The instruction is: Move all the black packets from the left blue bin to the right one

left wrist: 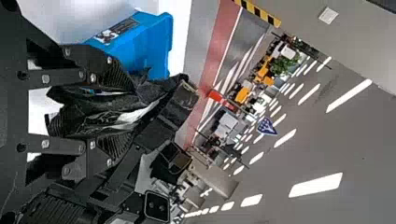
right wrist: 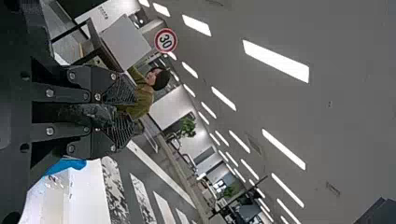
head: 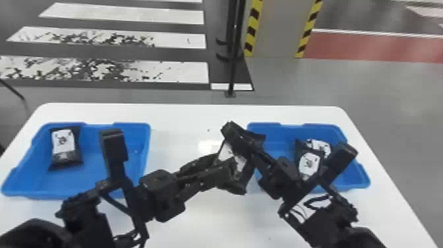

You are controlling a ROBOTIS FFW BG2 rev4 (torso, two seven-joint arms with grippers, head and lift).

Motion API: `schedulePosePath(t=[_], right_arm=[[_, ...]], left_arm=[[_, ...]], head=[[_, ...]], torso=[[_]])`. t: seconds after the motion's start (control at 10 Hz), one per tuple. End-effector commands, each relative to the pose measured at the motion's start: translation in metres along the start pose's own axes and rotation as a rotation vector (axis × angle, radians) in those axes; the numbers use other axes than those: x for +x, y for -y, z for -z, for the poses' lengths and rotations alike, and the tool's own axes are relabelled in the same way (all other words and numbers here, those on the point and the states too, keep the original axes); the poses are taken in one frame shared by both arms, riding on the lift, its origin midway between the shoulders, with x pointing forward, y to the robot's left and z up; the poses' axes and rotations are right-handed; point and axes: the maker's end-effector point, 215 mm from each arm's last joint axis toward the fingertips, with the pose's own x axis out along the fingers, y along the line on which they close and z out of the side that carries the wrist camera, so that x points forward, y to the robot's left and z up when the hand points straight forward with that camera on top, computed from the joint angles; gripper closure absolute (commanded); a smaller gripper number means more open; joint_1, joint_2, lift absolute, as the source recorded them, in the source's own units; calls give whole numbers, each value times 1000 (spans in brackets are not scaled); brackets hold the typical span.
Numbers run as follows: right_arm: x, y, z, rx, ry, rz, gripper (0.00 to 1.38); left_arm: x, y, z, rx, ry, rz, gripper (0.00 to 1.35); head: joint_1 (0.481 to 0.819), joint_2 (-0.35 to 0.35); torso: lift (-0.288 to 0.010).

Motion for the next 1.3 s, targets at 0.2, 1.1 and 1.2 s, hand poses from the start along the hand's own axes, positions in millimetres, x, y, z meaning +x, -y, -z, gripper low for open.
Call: schedulePosePath(t=[0.2, 1.1, 1.2], right_arm=[[-10, 75, -25, -60, -9, 109, 1276], [-85, 216, -76, -366, -79, 502, 93], [-102, 180, -85, -460, -53, 510, 124]], left_arm=[[-18, -21, -7, -15, 47, -56, 170], [-116, -105, -14, -4, 98, -353, 170], [-136, -127, -18, 26, 94, -431, 170]], head=[[695, -106], [695, -175], [695, -162]], torso=[[-140], [-140], [-140]])
